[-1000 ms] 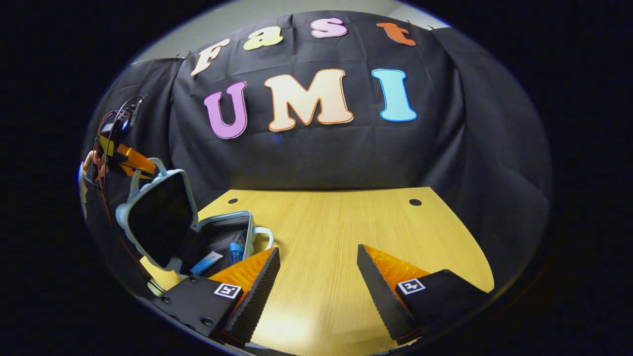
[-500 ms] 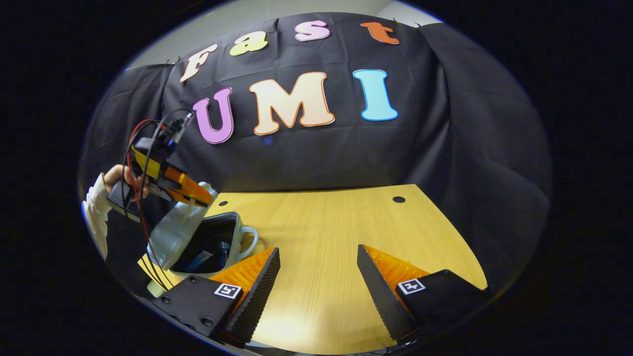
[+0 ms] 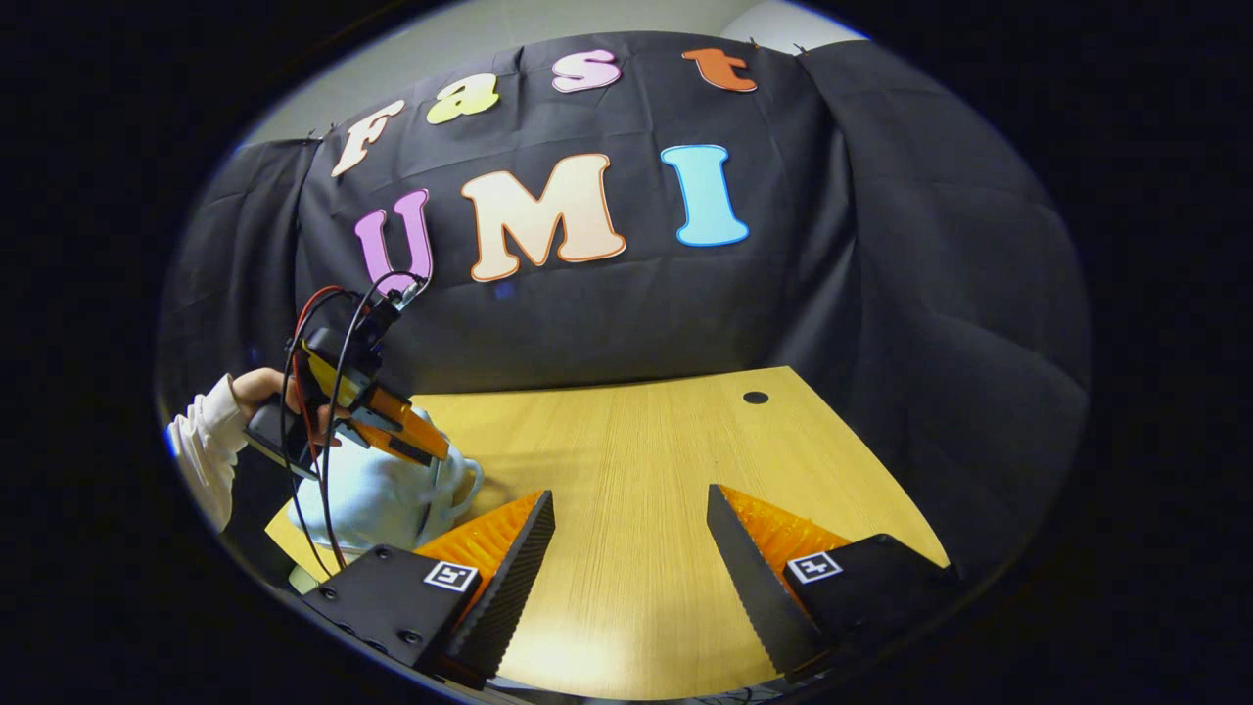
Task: First open the suitcase, pack the skin care products into it, and then close the suitcase.
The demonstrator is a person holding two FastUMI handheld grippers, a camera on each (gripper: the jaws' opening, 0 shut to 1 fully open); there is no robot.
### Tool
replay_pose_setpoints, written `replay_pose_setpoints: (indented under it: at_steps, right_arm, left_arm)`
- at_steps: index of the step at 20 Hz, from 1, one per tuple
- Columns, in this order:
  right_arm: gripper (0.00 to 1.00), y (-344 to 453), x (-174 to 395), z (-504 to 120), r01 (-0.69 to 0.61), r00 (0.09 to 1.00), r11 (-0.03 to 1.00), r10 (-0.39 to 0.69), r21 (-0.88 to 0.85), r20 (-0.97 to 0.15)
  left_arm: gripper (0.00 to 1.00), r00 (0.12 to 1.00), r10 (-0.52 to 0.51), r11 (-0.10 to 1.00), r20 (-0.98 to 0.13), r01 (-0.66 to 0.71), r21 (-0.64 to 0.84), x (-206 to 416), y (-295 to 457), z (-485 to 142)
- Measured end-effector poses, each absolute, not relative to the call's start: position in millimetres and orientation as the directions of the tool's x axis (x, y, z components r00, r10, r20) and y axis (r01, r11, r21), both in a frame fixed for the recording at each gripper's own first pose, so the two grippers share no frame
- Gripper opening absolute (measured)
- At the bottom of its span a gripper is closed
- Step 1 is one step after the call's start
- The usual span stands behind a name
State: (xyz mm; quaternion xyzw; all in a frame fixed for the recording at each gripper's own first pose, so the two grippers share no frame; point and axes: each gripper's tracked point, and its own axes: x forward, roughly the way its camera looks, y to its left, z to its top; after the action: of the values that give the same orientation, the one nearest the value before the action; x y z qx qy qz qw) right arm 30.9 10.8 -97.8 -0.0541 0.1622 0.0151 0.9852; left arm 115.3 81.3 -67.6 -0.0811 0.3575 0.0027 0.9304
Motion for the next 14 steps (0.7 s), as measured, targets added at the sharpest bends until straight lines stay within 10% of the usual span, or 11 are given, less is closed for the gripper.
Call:
replay_pose_setpoints:
  at_steps: [3, 14]
  right_arm:
    - [0.98, 16.1, 35.8, -90.8, -0.06, 0.952, 0.993, 0.027, -0.098, -0.306]
    - [0.98, 40.7, 44.0, -70.3, -0.135, 0.954, 0.988, 0.11, -0.072, -0.279]
  left_arm:
    - [0.94, 0.761, 0.014, 0.995, -0.648, -0.077, -0.069, 106.7, 86.7, -59.9]
    - [0.95, 0.863, 0.212, 0.977, -0.458, -0.184, 0.105, 39.1, 78.4, -36.0]
